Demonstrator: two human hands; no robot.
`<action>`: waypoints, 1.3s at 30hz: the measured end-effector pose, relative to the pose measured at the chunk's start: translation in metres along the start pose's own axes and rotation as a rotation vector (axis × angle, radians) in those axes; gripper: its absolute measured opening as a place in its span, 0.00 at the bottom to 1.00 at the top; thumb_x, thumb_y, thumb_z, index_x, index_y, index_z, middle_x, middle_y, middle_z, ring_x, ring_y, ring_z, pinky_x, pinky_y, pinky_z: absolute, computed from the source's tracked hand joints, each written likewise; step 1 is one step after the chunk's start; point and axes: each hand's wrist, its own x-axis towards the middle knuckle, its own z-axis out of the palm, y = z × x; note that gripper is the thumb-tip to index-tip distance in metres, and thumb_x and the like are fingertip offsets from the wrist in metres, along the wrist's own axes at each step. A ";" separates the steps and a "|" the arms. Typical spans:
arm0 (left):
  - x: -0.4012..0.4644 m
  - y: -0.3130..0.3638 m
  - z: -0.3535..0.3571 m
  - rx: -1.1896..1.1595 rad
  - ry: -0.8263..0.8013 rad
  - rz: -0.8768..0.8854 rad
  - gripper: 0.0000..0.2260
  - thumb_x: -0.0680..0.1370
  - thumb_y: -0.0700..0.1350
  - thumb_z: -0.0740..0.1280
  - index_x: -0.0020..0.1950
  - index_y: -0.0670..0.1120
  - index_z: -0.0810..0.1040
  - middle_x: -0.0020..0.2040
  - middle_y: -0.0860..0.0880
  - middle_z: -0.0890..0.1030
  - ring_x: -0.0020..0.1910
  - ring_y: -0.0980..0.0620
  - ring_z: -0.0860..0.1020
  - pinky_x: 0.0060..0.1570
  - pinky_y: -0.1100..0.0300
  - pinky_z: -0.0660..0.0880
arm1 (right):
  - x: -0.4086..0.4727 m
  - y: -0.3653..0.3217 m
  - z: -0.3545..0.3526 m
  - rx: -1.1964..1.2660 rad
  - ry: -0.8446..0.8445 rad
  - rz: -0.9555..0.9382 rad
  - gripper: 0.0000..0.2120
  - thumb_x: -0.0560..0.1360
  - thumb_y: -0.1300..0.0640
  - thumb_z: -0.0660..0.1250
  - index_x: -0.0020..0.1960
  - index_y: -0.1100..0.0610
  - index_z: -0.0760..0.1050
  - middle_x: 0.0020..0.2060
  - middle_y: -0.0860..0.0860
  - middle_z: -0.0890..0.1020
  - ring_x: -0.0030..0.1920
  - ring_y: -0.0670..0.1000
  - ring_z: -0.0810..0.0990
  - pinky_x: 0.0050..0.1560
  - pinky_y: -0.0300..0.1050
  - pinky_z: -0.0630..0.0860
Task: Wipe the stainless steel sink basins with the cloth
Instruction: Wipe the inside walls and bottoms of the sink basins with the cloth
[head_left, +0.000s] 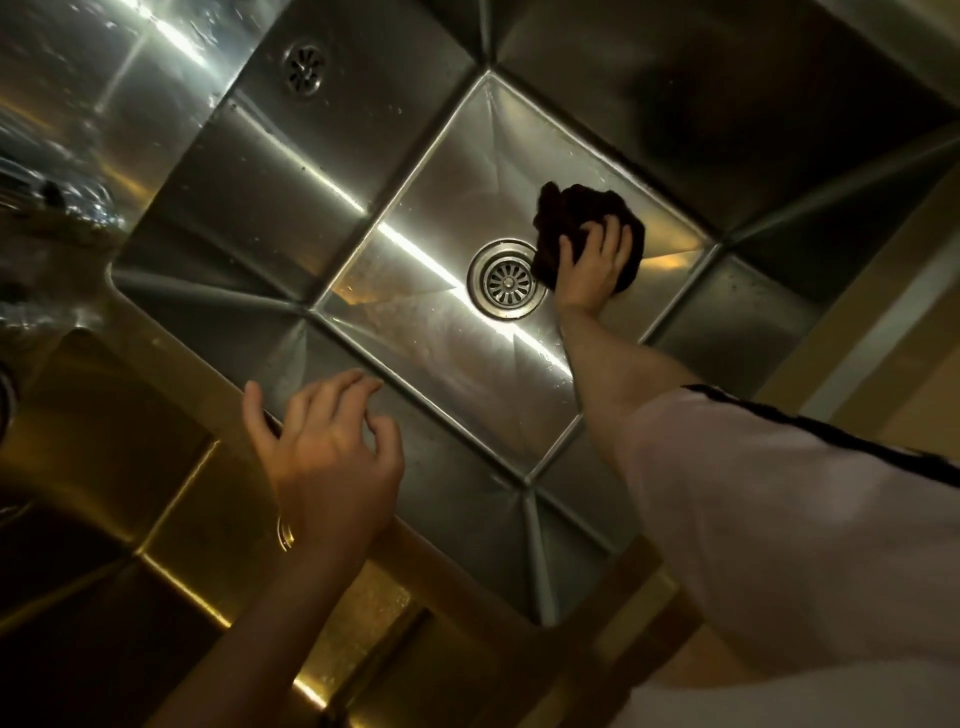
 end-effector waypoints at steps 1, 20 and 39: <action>-0.001 0.000 0.000 0.001 -0.006 0.001 0.15 0.77 0.46 0.58 0.57 0.45 0.81 0.56 0.47 0.81 0.57 0.48 0.77 0.73 0.39 0.51 | -0.006 0.003 0.001 -0.008 0.001 -0.019 0.19 0.80 0.48 0.57 0.66 0.56 0.71 0.73 0.53 0.65 0.76 0.56 0.55 0.76 0.49 0.51; 0.000 0.000 -0.002 -0.036 -0.019 0.005 0.15 0.77 0.48 0.58 0.55 0.46 0.82 0.55 0.48 0.82 0.57 0.49 0.78 0.74 0.42 0.48 | 0.026 -0.017 0.014 0.073 -0.010 -0.103 0.16 0.77 0.52 0.63 0.63 0.57 0.72 0.73 0.52 0.66 0.76 0.55 0.56 0.76 0.47 0.54; 0.002 0.002 -0.005 -0.045 -0.057 0.003 0.17 0.77 0.48 0.56 0.53 0.46 0.83 0.54 0.49 0.83 0.57 0.49 0.78 0.73 0.39 0.49 | 0.091 -0.085 0.027 -0.038 -0.139 -0.256 0.20 0.78 0.51 0.62 0.67 0.56 0.69 0.74 0.52 0.63 0.77 0.56 0.53 0.76 0.47 0.52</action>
